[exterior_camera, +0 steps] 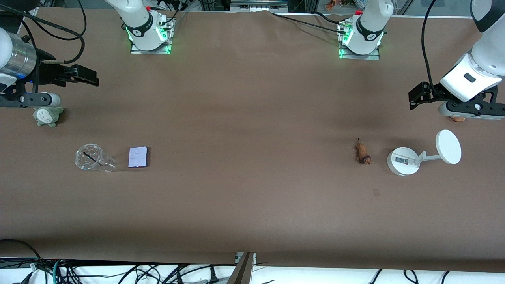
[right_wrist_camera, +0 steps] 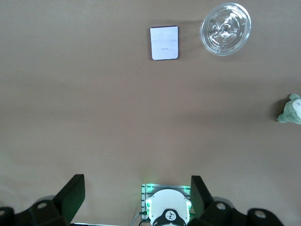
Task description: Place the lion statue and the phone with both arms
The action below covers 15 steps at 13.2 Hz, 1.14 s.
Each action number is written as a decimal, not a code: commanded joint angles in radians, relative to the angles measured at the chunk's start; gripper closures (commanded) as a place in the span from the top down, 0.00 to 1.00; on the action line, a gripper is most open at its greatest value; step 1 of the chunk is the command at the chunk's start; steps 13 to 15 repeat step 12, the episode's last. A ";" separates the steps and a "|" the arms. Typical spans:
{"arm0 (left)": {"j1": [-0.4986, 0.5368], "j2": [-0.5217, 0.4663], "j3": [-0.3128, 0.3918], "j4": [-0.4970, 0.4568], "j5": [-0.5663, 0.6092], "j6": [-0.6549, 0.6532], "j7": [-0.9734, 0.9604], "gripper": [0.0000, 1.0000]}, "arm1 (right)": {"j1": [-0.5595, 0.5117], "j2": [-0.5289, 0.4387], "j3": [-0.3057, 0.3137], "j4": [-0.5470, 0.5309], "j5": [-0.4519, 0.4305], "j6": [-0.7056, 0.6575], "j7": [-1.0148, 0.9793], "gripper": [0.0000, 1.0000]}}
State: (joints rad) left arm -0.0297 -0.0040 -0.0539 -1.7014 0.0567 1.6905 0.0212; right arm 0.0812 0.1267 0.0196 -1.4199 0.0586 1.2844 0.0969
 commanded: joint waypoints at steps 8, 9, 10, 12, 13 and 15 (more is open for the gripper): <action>-0.004 0.013 -0.003 0.028 -0.003 -0.015 -0.003 1.00 | -0.003 -0.087 0.002 -0.065 -0.016 0.082 -0.036 0.99; -0.004 0.013 -0.003 0.028 -0.003 -0.015 -0.003 1.00 | -0.005 -0.093 0.002 -0.065 -0.016 0.092 -0.029 1.00; -0.004 0.013 -0.003 0.028 -0.003 -0.015 -0.003 1.00 | -0.006 -0.098 0.002 -0.066 -0.008 0.092 -0.034 1.00; -0.004 0.013 -0.003 0.028 -0.003 -0.015 -0.003 1.00 | -0.006 -0.096 0.002 -0.066 -0.011 0.095 -0.038 1.00; -0.004 0.013 -0.003 0.028 -0.003 -0.015 -0.003 1.00 | -0.006 -0.096 0.002 -0.066 -0.011 0.095 -0.038 1.00; -0.004 0.013 -0.003 0.028 -0.003 -0.015 -0.003 1.00 | -0.006 -0.096 0.002 -0.066 -0.011 0.095 -0.038 1.00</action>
